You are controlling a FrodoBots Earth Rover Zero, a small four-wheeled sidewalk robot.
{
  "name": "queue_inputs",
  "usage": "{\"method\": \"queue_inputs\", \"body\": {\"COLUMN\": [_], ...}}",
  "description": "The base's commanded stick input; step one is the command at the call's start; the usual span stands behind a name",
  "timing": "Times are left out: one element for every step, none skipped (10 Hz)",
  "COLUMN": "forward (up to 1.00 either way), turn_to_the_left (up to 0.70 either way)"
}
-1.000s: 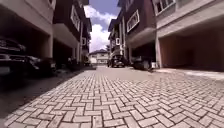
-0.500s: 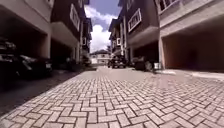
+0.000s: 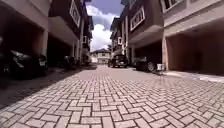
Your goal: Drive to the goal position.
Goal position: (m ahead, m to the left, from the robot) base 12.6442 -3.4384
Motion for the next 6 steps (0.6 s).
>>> {"method": "queue_inputs", "body": {"forward": [0.85,0.85,0.85,0.85,0.85,0.85], "turn_to_the_left": [0.00,0.00,0.00,0.20,0.02,0.00]}}
